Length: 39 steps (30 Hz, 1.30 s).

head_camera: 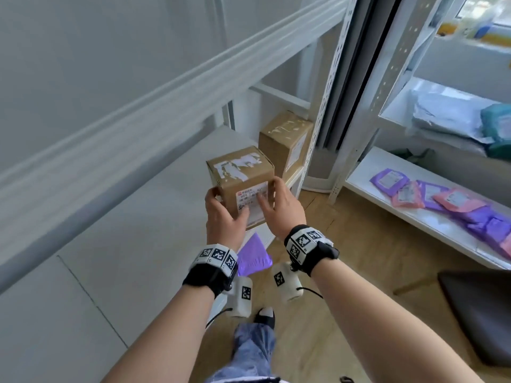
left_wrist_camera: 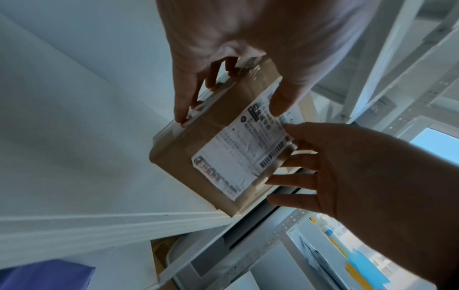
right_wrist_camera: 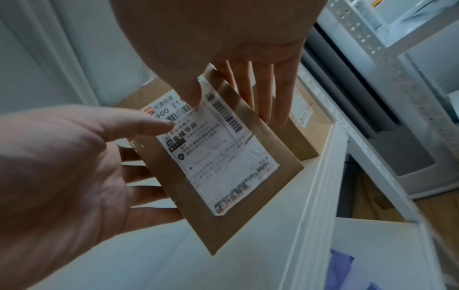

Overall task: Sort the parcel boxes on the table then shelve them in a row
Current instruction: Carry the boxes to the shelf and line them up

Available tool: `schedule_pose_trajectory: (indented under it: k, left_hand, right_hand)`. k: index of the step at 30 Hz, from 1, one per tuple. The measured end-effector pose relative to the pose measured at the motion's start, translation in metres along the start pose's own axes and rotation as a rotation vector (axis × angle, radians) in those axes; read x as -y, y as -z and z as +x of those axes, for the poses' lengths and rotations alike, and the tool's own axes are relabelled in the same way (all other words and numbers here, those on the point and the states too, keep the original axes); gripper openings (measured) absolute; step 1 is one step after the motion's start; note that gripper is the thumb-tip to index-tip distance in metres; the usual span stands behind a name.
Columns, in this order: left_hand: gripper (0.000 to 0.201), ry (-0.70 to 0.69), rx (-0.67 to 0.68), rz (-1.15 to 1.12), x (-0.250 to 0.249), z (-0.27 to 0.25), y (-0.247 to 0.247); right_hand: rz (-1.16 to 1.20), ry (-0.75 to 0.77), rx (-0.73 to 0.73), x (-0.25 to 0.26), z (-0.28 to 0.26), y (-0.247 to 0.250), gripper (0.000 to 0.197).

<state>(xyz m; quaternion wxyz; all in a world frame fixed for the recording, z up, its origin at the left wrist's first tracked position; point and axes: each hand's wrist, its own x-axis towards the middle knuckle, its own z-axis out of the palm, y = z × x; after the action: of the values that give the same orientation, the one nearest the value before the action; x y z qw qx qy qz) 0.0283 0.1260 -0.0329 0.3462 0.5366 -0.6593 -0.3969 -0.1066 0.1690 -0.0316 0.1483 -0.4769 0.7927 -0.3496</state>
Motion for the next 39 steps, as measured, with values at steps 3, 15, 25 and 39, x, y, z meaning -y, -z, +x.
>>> schedule_pose_trajectory:
  k: [3, 15, 25, 39]
  left_hand:
    - [0.074, 0.033, -0.018, -0.009, 0.006, 0.033, -0.012]
    - [0.072, 0.169, 0.019, 0.076, 0.034, 0.078, -0.052]
    - [0.083, 0.189, 0.013, 0.282, 0.029, 0.036, -0.032]
    - [0.071, 0.089, -0.142, 0.494, 0.009, -0.093, 0.046]
  right_hand:
    - [-0.001, 0.007, 0.040, 0.003, 0.042, -0.012, 0.036]
    - [-0.018, -0.078, 0.237, -0.029, 0.115, -0.051, 0.063]
    - [-0.116, -0.064, 0.204, -0.041, 0.074, -0.032, 0.068]
    - [-0.151, 0.269, 0.265, 0.013, -0.048, -0.012, 0.055]
